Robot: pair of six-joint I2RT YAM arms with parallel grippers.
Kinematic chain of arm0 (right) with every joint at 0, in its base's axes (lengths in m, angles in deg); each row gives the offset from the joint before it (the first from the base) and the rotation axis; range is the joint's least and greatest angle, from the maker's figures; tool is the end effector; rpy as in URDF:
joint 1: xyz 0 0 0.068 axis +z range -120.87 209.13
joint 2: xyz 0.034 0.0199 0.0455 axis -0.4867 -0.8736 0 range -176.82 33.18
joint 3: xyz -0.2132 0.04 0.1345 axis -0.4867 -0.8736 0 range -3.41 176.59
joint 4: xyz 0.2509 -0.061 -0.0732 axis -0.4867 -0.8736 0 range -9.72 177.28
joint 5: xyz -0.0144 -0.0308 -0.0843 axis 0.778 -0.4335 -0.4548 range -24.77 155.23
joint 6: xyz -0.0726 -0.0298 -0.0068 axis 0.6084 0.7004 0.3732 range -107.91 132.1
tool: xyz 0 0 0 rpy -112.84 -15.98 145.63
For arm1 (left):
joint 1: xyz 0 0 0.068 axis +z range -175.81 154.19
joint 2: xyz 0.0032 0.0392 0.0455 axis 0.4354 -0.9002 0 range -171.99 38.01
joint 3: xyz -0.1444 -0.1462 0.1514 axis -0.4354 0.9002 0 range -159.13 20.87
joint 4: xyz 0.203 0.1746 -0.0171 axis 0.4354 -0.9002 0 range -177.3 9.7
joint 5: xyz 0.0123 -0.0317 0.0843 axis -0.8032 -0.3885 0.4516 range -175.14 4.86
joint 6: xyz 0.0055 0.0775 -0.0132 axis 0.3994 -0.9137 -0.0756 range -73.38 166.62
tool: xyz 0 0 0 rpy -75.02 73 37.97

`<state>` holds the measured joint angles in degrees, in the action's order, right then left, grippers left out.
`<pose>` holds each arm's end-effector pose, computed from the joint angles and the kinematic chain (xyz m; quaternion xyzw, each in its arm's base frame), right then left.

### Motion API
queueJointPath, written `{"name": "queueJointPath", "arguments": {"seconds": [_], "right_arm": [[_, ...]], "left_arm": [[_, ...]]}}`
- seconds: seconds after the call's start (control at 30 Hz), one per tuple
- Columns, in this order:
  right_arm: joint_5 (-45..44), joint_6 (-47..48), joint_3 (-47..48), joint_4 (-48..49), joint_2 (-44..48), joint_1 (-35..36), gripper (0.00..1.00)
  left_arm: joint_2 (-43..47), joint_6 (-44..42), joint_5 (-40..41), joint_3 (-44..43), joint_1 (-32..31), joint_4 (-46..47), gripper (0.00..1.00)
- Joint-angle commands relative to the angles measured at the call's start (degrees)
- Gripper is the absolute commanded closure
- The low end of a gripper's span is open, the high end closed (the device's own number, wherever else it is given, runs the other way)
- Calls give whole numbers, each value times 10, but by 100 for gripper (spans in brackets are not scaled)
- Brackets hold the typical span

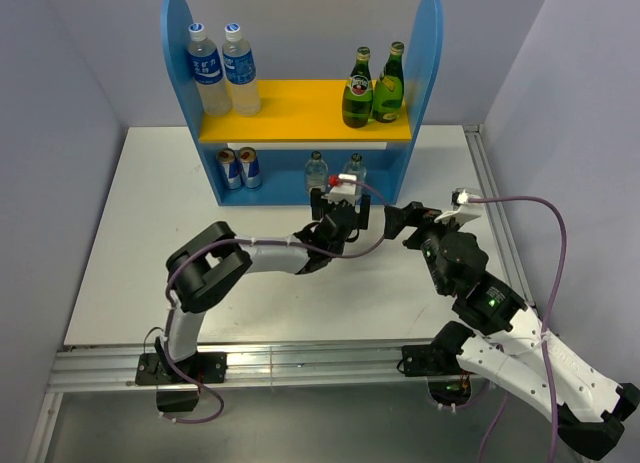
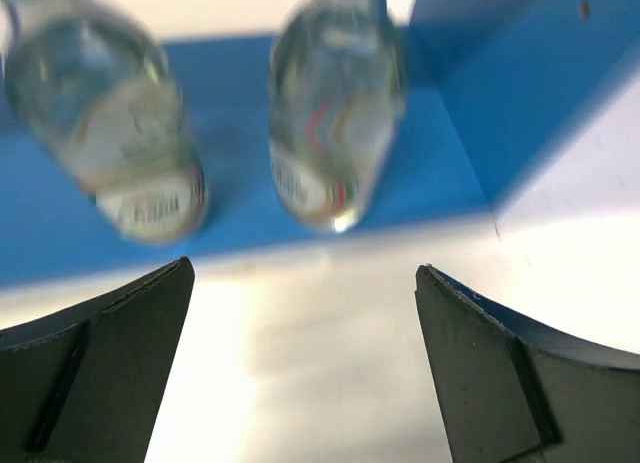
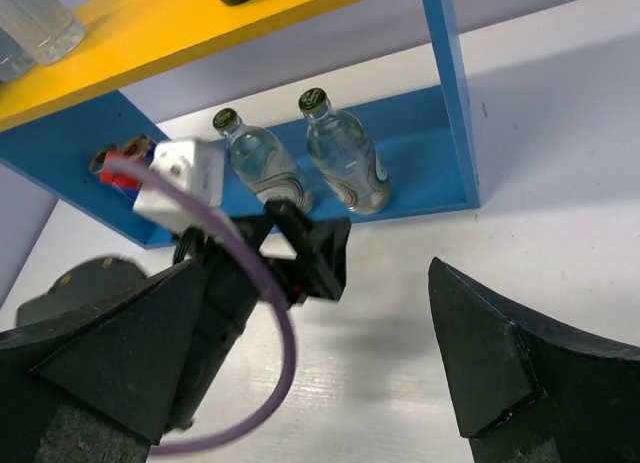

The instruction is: Place and organize the beverage onto the shelf

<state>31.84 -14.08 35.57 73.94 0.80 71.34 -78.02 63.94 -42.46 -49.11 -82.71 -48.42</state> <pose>0.1625 0.0973 0.3185 0.0890 0.7356 0.1801 0.6469 0.2930 -0.3653 0.1640 0.0384 0.7672 -0.1163 0.6296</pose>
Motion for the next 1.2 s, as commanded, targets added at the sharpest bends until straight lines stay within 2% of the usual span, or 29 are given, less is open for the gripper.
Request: {"name": "queueJointPath", "arguments": {"seconds": [0.0, 0.07, 0.13, 0.23, 0.27, 0.3, 0.43, 0.5, 0.57, 0.67, 0.93, 1.17], "right_arm": [[-12, -8, 4, 1, -5, -1, 0], [-9, -10, 9, -5, -12, -1, 0], [3, -9, 18, -6, -20, -1, 0], [28, -10, 37, -11, -39, -1, 0], [34, -11, 47, -12, -55, -1, 0], [41, -12, 71, -17, -64, -1, 0], [46, -2, 156, -40, -115, 0, 0], [39, 5, 217, -55, -131, 0, 0], [43, 23, 256, -75, -151, 0, 0], [57, 34, 339, -114, -170, 0, 0], [108, 41, 410, -203, -159, 0, 0], [100, 47, 421, -233, -125, 0, 0]], "left_arm": [[79, 63, -11, 56, -20, -44, 1], [130, 88, -15, 83, -34, -92, 1], [173, 96, 16, 131, -47, -124, 1], [279, 86, 32, 188, -67, -196, 1], [340, 83, 37, 198, -69, -214, 1], [371, 81, 46, 210, -70, -261, 1], [512, 66, 100, 153, -69, -434, 1], [539, 56, 121, 90, -69, -519, 1], [569, 43, 147, 31, -69, -559, 1], [593, 38, 144, -29, -69, -612, 1], [607, 70, 120, -96, -69, -709, 1], [635, 68, 104, -80, -69, -689, 1]]}}
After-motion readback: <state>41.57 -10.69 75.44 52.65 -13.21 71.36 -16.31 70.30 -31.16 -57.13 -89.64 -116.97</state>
